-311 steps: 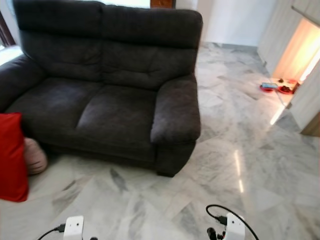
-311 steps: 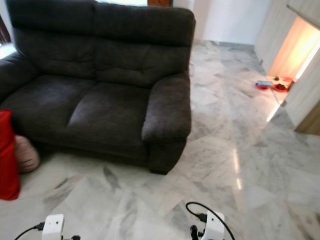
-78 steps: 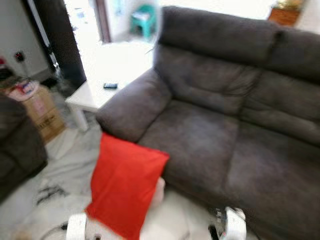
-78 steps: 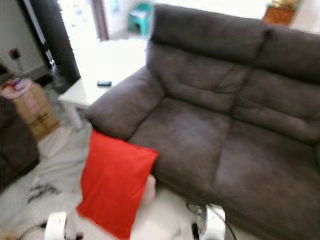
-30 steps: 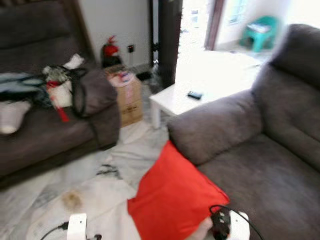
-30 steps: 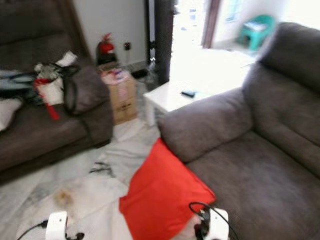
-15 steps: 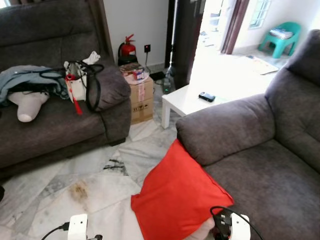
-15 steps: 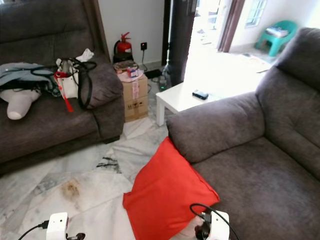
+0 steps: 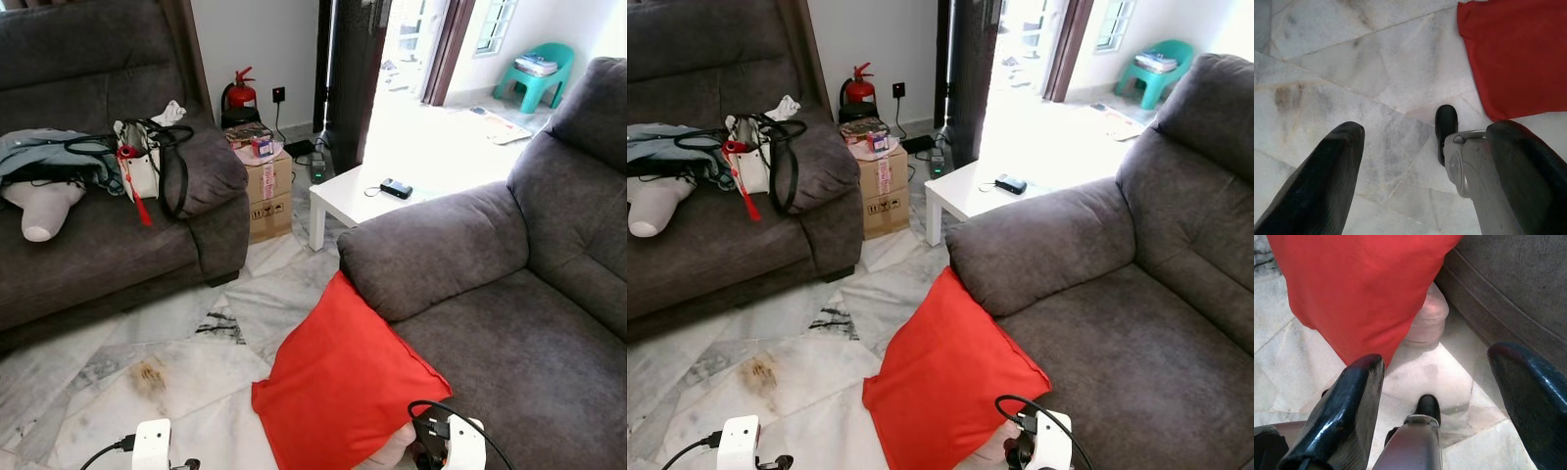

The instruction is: Move the pillow to the sofa from floor

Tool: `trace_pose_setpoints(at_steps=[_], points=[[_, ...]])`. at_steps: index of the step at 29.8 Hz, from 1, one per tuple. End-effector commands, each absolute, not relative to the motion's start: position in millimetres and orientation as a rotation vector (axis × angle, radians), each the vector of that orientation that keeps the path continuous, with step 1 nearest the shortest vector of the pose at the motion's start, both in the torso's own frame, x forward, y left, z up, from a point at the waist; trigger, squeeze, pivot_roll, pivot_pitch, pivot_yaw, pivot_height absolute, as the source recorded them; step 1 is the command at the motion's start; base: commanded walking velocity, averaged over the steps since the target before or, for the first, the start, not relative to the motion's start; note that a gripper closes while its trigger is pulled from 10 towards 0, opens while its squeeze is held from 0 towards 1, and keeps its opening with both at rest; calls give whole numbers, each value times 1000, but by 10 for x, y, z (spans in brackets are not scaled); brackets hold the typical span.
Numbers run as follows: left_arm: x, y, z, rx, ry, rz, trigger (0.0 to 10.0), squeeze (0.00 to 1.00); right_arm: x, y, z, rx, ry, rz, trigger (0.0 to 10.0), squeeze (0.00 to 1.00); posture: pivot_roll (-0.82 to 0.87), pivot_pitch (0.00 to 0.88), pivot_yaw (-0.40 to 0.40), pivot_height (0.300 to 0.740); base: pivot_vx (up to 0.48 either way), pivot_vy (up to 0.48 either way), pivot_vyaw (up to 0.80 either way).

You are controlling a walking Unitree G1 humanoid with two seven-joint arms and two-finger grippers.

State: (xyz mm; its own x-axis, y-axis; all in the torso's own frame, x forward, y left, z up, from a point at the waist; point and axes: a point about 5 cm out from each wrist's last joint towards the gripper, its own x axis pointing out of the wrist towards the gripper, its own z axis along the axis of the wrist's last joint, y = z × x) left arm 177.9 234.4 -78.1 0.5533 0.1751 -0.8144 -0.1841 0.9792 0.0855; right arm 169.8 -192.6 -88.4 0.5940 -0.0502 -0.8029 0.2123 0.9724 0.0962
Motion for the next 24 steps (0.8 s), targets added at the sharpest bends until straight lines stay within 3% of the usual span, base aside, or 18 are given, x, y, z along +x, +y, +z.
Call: trace_pose_setpoints(at_steps=[1, 21, 24], points=[[1780, 2373, -773, 8, 956, 216, 10000, 0, 1710, -1936, -877, 198, 916, -161, 10000, 0, -60, 0, -30, 740, 0, -274, 0], [1776, 2369, -776, -2, 957, 222, 10000, 0, 1717, -1940, -872, 176, 915, -140, 10000, 0, -62, 0, -31, 740, 0, -273, 0], [1775, 2369, -776, -2, 957, 223, 10000, 0, 1718, -1940, -871, 171, 914, -137, 10000, 0, -63, 0, -31, 740, 0, 0, 800]])
